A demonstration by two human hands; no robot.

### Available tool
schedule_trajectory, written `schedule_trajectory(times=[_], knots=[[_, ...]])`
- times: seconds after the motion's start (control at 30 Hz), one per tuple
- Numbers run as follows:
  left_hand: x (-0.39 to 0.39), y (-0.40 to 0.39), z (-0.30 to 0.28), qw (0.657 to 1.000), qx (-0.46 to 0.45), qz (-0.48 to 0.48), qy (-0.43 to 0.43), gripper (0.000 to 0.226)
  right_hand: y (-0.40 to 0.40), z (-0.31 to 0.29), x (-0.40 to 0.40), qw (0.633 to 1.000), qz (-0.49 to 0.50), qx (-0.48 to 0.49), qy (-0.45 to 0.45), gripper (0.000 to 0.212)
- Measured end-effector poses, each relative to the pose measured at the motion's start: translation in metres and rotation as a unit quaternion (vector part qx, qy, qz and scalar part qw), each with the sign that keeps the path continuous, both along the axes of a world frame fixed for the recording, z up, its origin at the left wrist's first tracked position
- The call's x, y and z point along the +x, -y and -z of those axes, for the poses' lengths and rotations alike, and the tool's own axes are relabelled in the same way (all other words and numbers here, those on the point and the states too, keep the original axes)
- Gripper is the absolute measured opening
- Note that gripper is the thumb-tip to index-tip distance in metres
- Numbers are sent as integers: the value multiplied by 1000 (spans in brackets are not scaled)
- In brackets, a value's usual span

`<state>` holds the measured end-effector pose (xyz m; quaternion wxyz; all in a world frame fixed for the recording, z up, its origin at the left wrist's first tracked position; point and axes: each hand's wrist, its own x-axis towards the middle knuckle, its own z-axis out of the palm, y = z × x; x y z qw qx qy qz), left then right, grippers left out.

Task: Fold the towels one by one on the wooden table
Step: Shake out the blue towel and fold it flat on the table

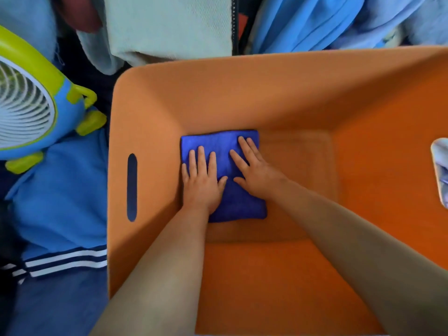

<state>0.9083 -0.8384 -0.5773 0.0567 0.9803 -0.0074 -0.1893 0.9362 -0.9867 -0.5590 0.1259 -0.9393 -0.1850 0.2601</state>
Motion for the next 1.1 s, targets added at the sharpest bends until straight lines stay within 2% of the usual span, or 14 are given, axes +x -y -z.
schedule_trajectory(times=[0.17, 0.4, 0.47, 0.53, 0.67, 0.77, 0.87, 1.1], knots=[[2, -7, -1, 1000, 15, -18, -4, 70, -5, 3, 4, 1000, -2, -2, -27, 65], [11, -4, -25, 995, 23, -25, -96, 71, -9, -21, 6, 990, -47, -123, -49, 65], [16, -2, -42, 993, 23, -24, -116, 69, -8, -37, 1, 990, -42, -130, -39, 62], [17, 1, -59, 995, -1, -19, -96, 62, -5, -54, -9, 992, -32, -118, -19, 58], [5, 10, -97, 998, -22, -14, -49, 44, 6, -88, -32, 989, -74, -126, -4, 50], [-16, 18, -136, 1000, 0, -3, 3, 32, 18, -125, -52, 994, -27, -109, 15, 44], [-40, 25, -173, 1000, -5, 15, 21, 31, 28, -166, -71, 993, 33, -95, 64, 39], [-95, 36, -280, 993, 12, 46, 106, 27, 43, -273, -121, 978, 74, -60, 187, 30]])
